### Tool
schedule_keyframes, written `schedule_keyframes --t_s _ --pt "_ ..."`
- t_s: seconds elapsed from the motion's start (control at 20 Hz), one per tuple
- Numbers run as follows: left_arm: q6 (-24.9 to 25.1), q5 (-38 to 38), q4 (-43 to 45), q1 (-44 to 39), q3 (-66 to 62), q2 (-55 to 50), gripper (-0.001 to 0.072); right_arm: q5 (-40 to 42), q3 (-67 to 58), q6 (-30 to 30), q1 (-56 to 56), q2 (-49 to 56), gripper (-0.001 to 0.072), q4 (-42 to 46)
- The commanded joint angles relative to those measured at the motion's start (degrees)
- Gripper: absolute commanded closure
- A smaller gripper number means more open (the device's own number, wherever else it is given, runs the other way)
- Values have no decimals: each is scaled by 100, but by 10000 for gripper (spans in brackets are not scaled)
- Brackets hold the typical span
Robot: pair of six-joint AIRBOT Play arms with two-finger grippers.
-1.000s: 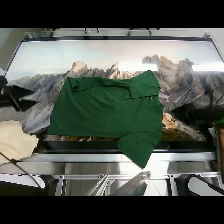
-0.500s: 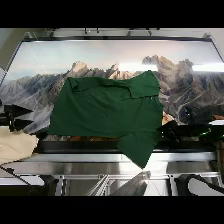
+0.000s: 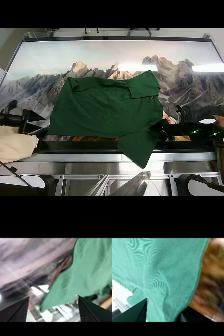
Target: Fold the shirts.
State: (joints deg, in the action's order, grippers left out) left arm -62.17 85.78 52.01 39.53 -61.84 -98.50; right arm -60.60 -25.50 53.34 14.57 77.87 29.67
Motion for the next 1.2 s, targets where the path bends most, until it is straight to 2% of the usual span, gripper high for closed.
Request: schedule_keyframes --t_s 0.0,0.05,0.3,0.35,0.4,0.45,0.6,0.7,0.75,0.8,0.85,0.95,1.1,1.15 --pt "-44 -20 188 -647 -59 -463 220 337 2 -22 -26 13 252 -39" --pt "-44 90 221 -789 -142 -566 326 337 2 -24 -26 13 251 -42" --pt "-96 544 236 -1082 -533 -785 345 334 2 -107 -26 11 251 -42" --pt "-96 608 210 -1080 -581 -785 407 332 2 -107 -24 11 252 -42" --pt "-92 660 188 -1080 -614 -782 601 323 2 -107 -24 11 252 -42" --pt "-87 713 190 -1080 -627 -782 692 323 2 -109 -24 11 252 -42" --pt "-87 702 184 -1082 -610 -785 688 334 2 -188 -26 13 261 -114" --pt "-87 728 181 -1080 -616 -785 688 173 2 -433 -24 11 443 -341" --pt "-87 752 177 -1080 -616 -782 688 0 2 -575 -9 11 481 -472" --pt "-87 787 162 -1080 -616 -774 689 -229 -2 -732 31 4 485 -592" --pt "-48 833 55 -1078 -616 -743 689 -490 -4 -925 79 -37 657 -693" --pt "146 1106 -669 -1032 -616 -544 689 -1054 -26 -949 271 -339 682 -990" --pt "612 2105 -3045 -1084 -614 245 691 -2754 -448 -1121 782 -1473 682 -2208" --pt "890 2098 -3644 -1152 -616 748 690 -3128 -704 -1110 973 -2009 682 -2719"
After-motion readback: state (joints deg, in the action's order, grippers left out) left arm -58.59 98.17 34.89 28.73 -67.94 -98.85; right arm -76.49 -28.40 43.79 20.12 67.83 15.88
